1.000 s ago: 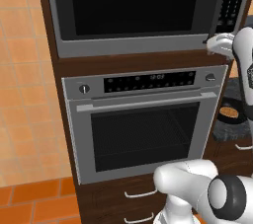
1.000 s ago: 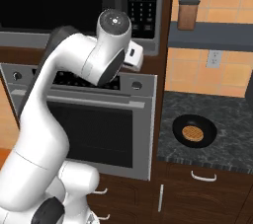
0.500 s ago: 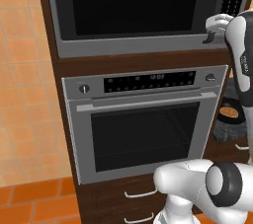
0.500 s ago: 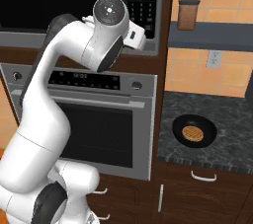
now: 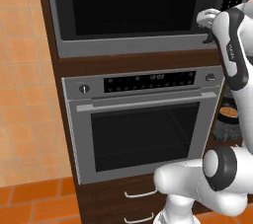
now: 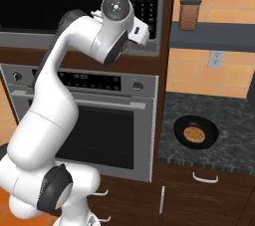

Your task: Open the microwave, place the bowl with waffle inside the microwave, then close the microwave door and turn it on.

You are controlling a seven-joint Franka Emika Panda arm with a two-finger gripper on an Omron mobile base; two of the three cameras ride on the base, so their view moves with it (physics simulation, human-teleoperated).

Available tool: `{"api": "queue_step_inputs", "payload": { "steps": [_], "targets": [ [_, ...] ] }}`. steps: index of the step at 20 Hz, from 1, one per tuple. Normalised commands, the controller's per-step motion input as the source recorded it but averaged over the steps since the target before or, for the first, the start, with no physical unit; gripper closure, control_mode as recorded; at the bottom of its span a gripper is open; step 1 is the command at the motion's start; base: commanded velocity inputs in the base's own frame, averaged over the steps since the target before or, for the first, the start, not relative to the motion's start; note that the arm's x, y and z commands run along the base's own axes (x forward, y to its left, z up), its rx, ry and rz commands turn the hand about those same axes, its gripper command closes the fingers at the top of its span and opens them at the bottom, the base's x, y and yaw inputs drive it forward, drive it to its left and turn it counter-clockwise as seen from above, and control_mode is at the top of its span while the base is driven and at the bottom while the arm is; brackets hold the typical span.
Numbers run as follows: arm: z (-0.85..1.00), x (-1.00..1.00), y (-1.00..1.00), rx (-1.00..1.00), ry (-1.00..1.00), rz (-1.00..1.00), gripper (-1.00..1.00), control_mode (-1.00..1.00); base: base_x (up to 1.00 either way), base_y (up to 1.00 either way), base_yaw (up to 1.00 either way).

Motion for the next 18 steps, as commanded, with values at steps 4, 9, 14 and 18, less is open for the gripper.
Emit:
{"api": "queue_step_inputs", "payload": {
  "steps": [4,9,14,18],
  "targets": [
    [0.00,0.40,0.00,0.08,0.00,-0.02,1.00,-1.00,0.00,0.00,0.00],
    [0.00,0.08,0.00,0.00,0.00,-0.01,1.00,-1.00,0.00,0.00,0.00],
    [0.06,-0.87,-0.03,0.00,0.00,-0.14,1.00,-1.00,0.00,0.00,0.00],
    [0.09,-1.00,-0.11,-0.03,0.00,-0.34,1.00,-1.00,0.00,0.00,0.00]
  ]
}}
